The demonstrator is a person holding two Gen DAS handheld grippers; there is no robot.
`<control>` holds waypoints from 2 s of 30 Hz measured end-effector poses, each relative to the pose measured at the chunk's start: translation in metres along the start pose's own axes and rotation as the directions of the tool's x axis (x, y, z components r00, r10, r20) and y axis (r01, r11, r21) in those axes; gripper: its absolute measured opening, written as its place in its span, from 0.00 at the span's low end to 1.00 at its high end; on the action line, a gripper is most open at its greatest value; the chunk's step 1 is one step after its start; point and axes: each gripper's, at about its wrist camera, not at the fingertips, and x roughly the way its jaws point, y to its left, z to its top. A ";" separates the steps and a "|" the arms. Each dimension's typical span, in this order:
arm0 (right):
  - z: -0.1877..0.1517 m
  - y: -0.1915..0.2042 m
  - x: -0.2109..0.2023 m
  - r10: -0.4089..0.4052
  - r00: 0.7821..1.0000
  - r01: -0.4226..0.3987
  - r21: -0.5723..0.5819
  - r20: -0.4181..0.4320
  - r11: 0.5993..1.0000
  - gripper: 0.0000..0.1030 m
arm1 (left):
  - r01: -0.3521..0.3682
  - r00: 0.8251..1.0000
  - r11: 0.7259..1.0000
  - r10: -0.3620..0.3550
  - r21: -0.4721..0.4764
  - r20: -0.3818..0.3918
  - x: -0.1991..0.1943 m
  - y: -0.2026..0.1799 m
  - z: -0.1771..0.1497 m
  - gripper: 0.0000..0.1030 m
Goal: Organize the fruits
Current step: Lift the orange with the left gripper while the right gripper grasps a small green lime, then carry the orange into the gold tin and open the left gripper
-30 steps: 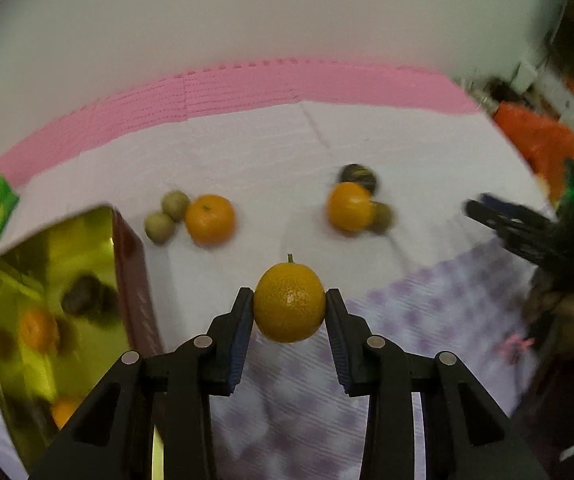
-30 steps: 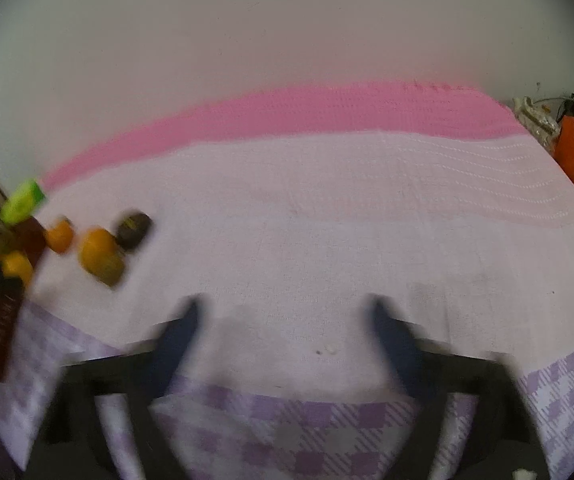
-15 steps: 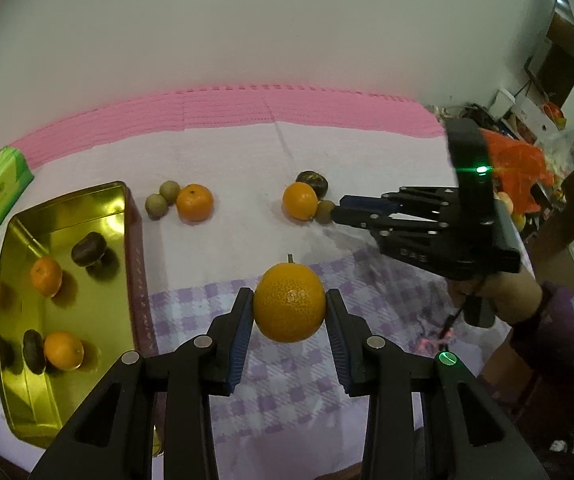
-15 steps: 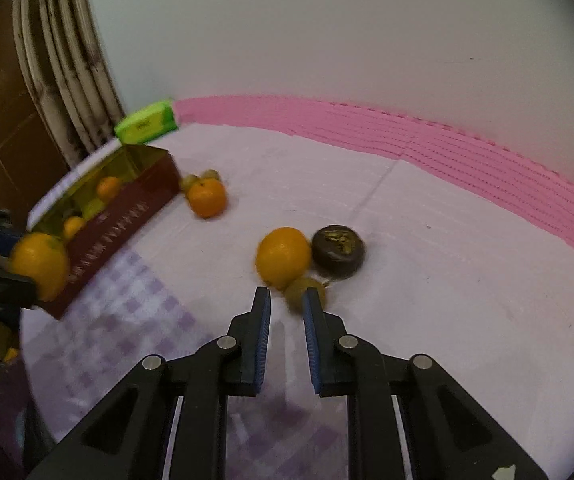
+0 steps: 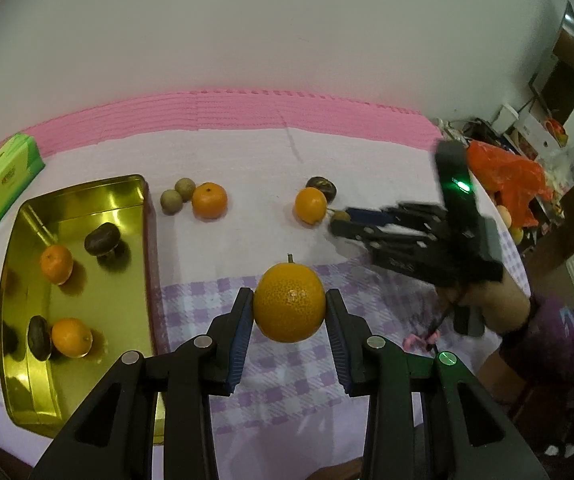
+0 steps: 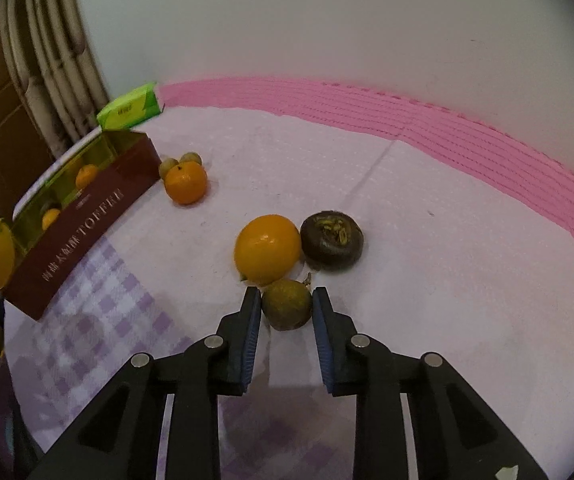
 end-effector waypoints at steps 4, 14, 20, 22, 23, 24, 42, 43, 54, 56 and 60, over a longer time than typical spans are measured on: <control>-0.021 0.024 -0.024 0.062 0.997 -0.062 0.015 0.047 0.998 0.23 | -0.001 1.000 1.000 0.001 -0.019 0.021 -0.007 0.008 -0.004 0.36; -0.026 0.065 -0.006 0.067 0.998 -0.067 -0.028 0.003 0.997 0.23 | -0.067 0.996 0.997 0.070 -0.044 0.062 -0.024 0.021 -0.011 0.36; -0.020 0.072 0.011 0.048 0.999 -0.048 -0.007 -0.015 0.999 0.23 | -0.105 0.991 0.991 0.112 -0.086 0.075 -0.031 0.040 -0.014 0.36; -0.019 0.075 0.013 0.042 0.999 -0.042 -0.010 -0.014 0.999 0.23 | -0.119 0.989 0.988 0.127 -0.096 0.079 -0.033 0.046 -0.015 0.36; -0.019 0.076 0.013 0.037 0.999 -0.037 -0.015 -0.012 0.999 0.23 | -0.129 0.987 0.987 0.137 -0.101 0.080 -0.033 0.048 -0.015 0.36; -0.020 0.077 0.013 0.036 0.999 -0.036 -0.018 -0.010 0.999 0.23 | -0.137 0.986 0.984 0.146 -0.110 0.082 -0.034 0.052 -0.015 0.36; -0.019 0.083 0.017 -0.002 1.000 0.001 -0.048 -0.021 0.999 0.23 | -0.232 0.967 0.940 0.251 -0.251 0.046 -0.034 0.124 -0.022 0.36; -0.019 0.083 0.017 -0.002 1.000 0.001 -0.048 -0.021 0.999 0.23 | -0.249 0.962 0.934 0.268 -0.256 0.044 -0.035 0.130 -0.023 0.36; -0.019 0.080 0.017 0.017 1.000 -0.018 -0.029 -0.019 0.999 0.23 | -0.283 0.956 0.905 0.294 -0.318 -0.011 -0.023 0.168 -0.034 0.36; -0.019 0.080 0.016 0.020 1.000 -0.020 -0.025 -0.019 0.999 0.23 | -0.277 0.958 0.913 0.285 -0.300 -0.017 -0.019 0.165 -0.034 0.36; -0.019 0.080 0.016 0.022 1.000 -0.022 -0.022 -0.018 1.000 0.23 | -0.260 0.963 0.934 0.268 -0.244 -0.001 -0.012 0.148 -0.032 0.36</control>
